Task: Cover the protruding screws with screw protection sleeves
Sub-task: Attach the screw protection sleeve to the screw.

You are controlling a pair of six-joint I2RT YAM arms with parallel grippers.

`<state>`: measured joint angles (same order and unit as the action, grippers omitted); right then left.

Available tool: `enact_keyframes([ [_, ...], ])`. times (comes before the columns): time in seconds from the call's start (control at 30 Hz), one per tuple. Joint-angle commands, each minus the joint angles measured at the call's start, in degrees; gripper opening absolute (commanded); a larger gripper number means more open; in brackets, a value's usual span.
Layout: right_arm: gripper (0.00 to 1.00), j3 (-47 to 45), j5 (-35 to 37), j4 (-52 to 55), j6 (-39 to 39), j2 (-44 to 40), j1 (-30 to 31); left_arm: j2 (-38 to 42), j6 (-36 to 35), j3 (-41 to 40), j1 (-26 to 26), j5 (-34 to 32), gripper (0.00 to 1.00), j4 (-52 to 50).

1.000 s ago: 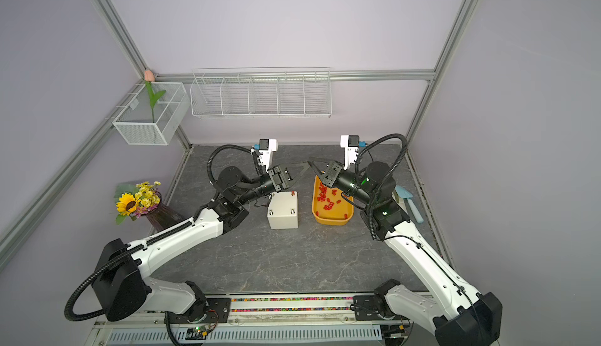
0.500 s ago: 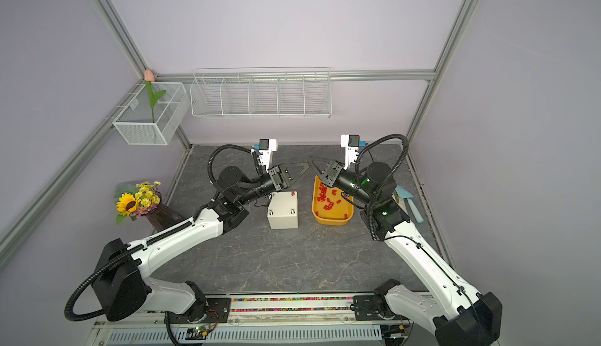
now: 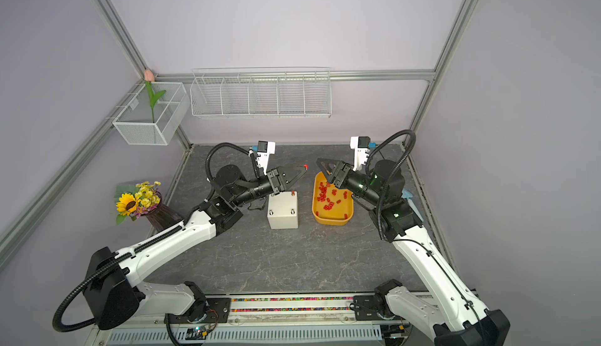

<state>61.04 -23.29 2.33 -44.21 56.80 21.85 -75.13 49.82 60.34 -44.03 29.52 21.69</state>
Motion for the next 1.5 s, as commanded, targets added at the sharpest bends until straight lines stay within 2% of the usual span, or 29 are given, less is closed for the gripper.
enact_keyframes([
  [0.0, 0.57, 4.24, 1.79, 15.46, 9.04, -1.78, -2.20, 2.89, -9.00, 4.69, 1.97, 3.63, 0.00, -15.56],
  [0.13, 0.64, 6.69, 3.31, 25.84, 16.77, -1.11, -2.78, 4.94, -15.79, 7.31, 5.68, 10.33, 0.00, -27.51],
  [0.23, 0.67, 8.01, 0.87, 31.14, 20.86, 0.31, -2.77, 5.50, -23.22, 11.00, 6.41, 13.78, 0.00, -39.25],
  [0.33, 0.65, 10.54, -6.76, 36.23, 23.94, 3.07, -2.82, 4.88, -29.56, 14.95, 6.41, 16.79, 0.00, -48.82],
  [0.4, 0.56, 11.56, -16.32, 36.33, 25.00, 4.77, -2.80, 4.53, -31.95, 16.09, 6.41, 18.88, 0.00, -52.19],
  [0.5, 0.49, 9.11, -26.39, 29.73, 22.55, 4.70, -2.73, 3.84, -32.18, 16.05, 6.41, 22.50, 0.00, -52.67],
  [0.7, 0.40, 7.75, -32.74, 23.52, 19.77, 4.25, -1.20, 2.41, -31.16, 15.88, 6.15, 27.05, 0.00, -51.58],
  [1.0, 0.33, 11.78, -33.83, 26.14, 22.78, 9.05, 4.25, 1.07, -31.44, 16.64, 4.59, 27.58, 0.00, -51.31],
  [1.47, 0.26, 13.62, -35.88, 29.79, 26.08, 11.21, 6.80, 0.86, -31.63, 16.06, 3.56, 26.83, 0.00, -51.14],
])
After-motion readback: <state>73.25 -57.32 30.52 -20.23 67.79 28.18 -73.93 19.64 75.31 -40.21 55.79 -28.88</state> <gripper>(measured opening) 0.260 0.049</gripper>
